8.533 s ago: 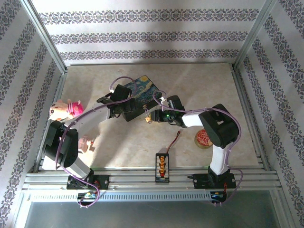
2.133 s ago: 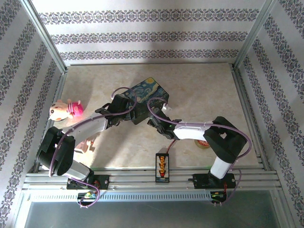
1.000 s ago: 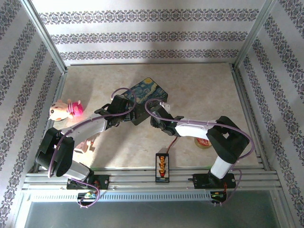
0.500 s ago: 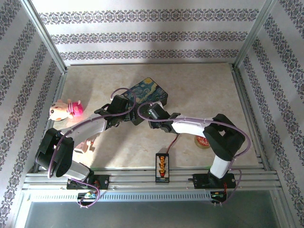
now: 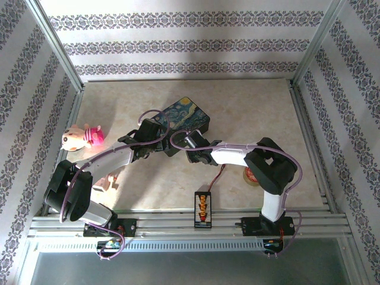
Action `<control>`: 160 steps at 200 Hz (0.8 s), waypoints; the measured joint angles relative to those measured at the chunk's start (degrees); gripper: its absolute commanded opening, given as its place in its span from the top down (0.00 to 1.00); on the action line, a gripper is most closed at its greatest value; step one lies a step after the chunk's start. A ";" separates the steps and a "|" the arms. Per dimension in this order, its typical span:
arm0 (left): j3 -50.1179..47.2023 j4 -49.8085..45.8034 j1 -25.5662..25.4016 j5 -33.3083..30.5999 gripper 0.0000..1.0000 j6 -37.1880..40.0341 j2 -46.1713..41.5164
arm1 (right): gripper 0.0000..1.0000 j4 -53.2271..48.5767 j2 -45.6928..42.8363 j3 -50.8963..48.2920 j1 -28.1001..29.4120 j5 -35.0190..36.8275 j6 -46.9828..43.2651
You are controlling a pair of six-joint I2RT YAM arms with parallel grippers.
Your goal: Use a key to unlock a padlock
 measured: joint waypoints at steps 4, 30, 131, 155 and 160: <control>0.00 0.00 0.00 0.00 0.01 0.00 0.00 | 0.66 0.02 0.00 0.00 0.00 0.02 0.24; 0.02 -0.02 0.00 0.02 0.00 0.00 0.04 | 0.78 0.11 -0.20 -0.02 -0.04 -0.63 -0.22; 0.61 -4.85 0.00 -0.04 0.01 0.15 -2.40 | 0.93 6.19 -8.39 -7.74 -3.04 -13.05 0.68; 1.44 -6.27 0.00 -0.13 0.01 0.63 -4.26 | 0.93 8.28 -10.43 -10.51 -4.26 -17.03 2.05; 1.84 -6.47 0.00 -0.28 0.01 0.81 -4.39 | 0.93 8.85 -10.64 -11.02 -4.55 -17.79 2.34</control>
